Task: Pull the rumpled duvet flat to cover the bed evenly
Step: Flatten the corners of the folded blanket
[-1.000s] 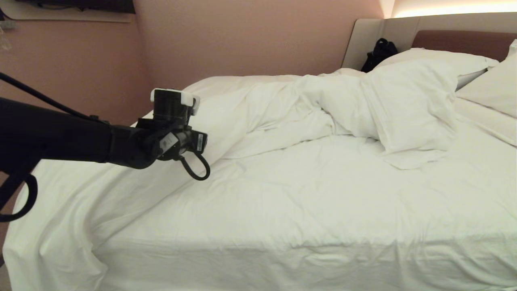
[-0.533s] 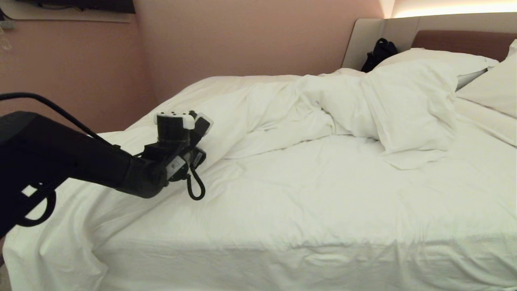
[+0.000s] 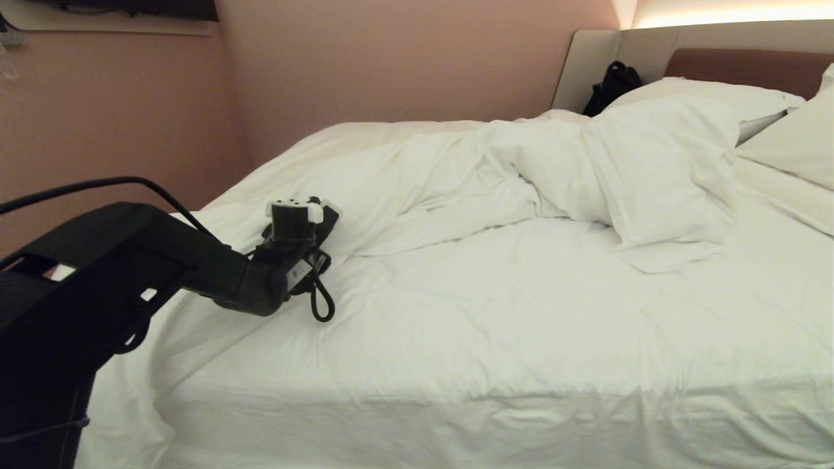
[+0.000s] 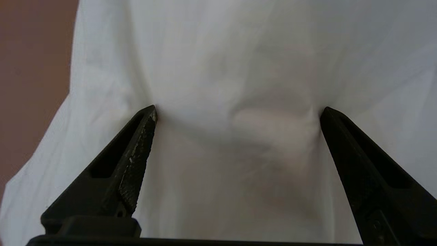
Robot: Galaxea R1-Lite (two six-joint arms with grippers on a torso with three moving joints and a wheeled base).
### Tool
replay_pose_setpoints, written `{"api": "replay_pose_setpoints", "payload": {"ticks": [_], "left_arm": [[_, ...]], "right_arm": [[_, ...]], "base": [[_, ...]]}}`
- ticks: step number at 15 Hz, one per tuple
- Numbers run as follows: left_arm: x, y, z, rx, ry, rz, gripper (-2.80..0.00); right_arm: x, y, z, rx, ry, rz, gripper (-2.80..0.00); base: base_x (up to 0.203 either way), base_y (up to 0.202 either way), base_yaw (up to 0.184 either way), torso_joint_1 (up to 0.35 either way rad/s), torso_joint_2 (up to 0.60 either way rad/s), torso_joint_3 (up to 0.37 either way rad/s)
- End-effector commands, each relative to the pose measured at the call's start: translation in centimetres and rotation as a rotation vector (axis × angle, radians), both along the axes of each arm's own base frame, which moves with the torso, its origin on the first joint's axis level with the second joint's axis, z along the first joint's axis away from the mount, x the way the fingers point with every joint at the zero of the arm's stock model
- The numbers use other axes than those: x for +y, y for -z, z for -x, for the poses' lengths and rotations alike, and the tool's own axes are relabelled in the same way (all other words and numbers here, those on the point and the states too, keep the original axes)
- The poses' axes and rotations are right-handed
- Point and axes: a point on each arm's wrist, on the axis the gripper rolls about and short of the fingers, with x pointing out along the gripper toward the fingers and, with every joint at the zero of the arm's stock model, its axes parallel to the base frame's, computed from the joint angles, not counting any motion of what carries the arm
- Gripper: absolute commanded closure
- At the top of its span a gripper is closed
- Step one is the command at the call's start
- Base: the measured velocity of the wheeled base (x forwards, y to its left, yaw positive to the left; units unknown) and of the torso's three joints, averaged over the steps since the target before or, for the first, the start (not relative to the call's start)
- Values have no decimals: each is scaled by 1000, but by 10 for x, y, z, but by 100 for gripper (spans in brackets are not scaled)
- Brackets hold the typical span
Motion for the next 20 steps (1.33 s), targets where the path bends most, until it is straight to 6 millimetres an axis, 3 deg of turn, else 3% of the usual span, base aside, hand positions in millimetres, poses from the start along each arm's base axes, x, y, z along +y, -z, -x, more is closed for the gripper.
{"api": "replay_pose_setpoints", "payload": {"ticks": [1, 5, 9, 10, 14, 18, 20], "left_arm": [[-1, 20, -14, 16, -10, -2, -280], [-3, 38, -28, 20, -17, 1, -280], [-3, 32, -29, -25, -19, 13, -280], [-3, 31, -28, -30, -19, 15, 0], [-3, 25, -28, -49, -21, 22, 0], [2, -1, -8, -65, -11, 39, 0], [3, -5, -6, -73, -10, 43, 0]], "right_arm": [[0, 0, 0, -1, 0, 0, 0], [0, 0, 0, -1, 0, 0, 0], [0, 0, 0, -1, 0, 0, 0], [0, 0, 0, -1, 0, 0, 0], [0, 0, 0, -1, 0, 0, 0], [0, 0, 0, -1, 0, 0, 0], [0, 0, 0, -1, 0, 0, 0]], "base": [[0, 0, 0, 0, 0, 0], [0, 0, 0, 0, 0, 0], [0, 0, 0, 0, 0, 0], [0, 0, 0, 0, 0, 0], [0, 0, 0, 0, 0, 0], [0, 0, 0, 0, 0, 0], [0, 0, 0, 0, 0, 0]]}}
